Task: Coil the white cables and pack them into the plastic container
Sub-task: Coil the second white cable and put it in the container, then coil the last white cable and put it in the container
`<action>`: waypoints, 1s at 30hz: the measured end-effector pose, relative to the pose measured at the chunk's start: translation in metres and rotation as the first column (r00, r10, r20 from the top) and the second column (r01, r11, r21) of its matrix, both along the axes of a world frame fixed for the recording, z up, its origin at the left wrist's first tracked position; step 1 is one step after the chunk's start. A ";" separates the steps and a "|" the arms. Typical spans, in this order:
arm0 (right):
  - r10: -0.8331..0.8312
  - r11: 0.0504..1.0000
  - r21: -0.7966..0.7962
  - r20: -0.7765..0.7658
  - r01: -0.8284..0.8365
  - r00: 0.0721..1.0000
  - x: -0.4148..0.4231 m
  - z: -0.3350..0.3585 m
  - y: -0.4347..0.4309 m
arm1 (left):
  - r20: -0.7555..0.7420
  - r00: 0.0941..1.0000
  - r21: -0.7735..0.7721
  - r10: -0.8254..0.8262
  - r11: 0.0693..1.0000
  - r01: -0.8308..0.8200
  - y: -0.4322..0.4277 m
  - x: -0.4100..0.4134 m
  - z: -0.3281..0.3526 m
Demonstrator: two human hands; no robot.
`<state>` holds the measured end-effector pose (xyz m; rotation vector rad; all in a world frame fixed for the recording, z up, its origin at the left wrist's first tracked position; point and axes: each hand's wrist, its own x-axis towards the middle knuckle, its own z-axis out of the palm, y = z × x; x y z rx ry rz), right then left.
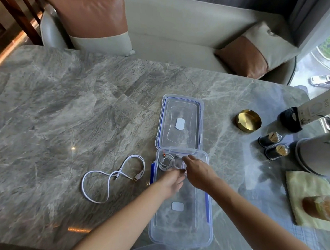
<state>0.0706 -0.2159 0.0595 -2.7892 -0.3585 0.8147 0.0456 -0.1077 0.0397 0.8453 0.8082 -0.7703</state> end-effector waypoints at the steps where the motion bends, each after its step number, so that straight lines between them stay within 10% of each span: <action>1: -0.001 1.000 0.008 0.001 0.001 1.000 0.001 0.002 0.000 | -0.004 1.000 0.000 -0.021 1.000 0.021 0.001 0.001 0.001; 11: -0.038 0.996 0.086 0.051 0.034 0.998 0.003 0.027 0.011 | -0.033 0.999 -0.021 -0.034 0.999 0.034 0.022 -0.006 0.009; 22: -0.060 0.818 0.575 0.113 -0.016 0.992 0.000 0.066 0.083 | 0.451 0.822 0.320 -0.347 0.923 0.214 0.131 -0.048 0.068; 25: -0.187 0.681 0.694 -0.144 0.234 0.972 -0.001 0.058 0.118 | 0.450 0.802 0.618 -0.393 0.785 0.037 0.163 -0.036 0.046; 30: -0.487 0.328 0.470 -0.660 0.820 0.573 -0.010 0.021 0.175 | 0.238 0.753 0.921 -0.613 0.389 0.025 0.190 -0.021 -0.008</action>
